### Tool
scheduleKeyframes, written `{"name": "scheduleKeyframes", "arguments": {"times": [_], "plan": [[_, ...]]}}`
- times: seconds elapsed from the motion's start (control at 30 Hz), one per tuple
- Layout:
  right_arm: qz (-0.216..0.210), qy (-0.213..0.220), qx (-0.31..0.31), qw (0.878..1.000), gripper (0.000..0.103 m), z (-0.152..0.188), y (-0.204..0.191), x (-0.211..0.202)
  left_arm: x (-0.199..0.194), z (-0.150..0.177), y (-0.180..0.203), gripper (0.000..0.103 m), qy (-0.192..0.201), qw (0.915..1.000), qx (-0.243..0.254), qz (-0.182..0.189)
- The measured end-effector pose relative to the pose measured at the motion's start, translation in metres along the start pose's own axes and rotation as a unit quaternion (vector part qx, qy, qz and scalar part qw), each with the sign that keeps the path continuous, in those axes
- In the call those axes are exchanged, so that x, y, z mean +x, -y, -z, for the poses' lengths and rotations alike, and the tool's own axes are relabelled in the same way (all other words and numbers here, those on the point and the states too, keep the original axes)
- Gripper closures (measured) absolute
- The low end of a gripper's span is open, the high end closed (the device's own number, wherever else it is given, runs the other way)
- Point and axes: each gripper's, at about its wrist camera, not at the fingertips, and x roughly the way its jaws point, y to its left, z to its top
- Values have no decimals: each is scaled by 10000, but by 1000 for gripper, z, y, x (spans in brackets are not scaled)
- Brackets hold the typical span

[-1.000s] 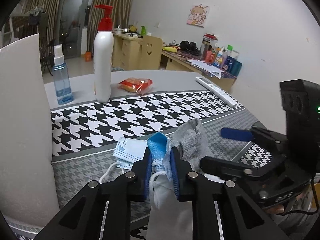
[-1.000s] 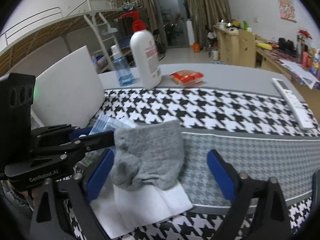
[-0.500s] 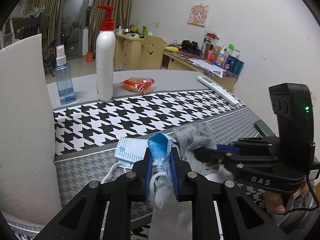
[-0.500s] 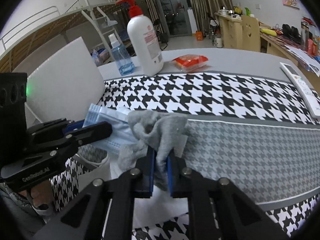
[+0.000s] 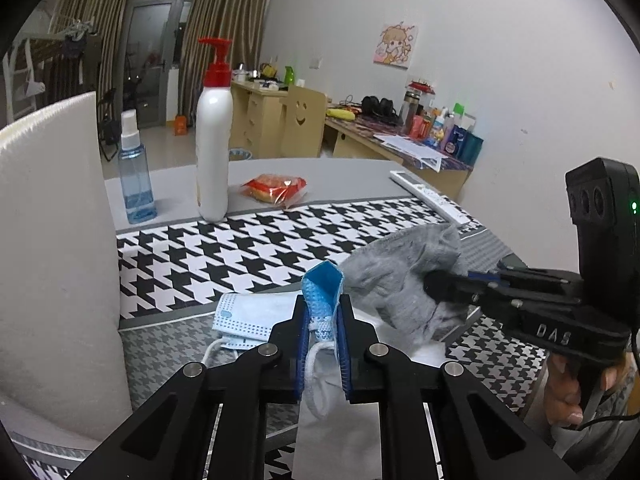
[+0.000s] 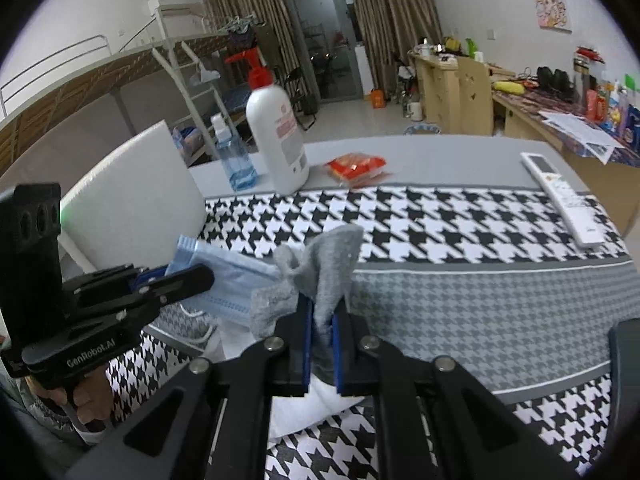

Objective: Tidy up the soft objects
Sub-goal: 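Lift and carry the blue mask and grey sock over the white foam box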

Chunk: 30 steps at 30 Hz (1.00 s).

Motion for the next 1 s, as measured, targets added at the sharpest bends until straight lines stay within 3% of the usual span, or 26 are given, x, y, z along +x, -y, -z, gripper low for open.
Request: {"name": "scheduleKeyframes", "arguments": {"times": [0.2,0.47,1.0], "plan": [[97,234,15,9997,92,-4,-3,-19,-13,-6,8,90,213,9997,72,51],[201,393,-16,9990,92,-7,-8,-31,-24,-11,9,90,364,9989,111,-277],[218,687,-155,9973,92,-10,-28,-51,-58,-18,15,90,745,9955,268,-519]]}}
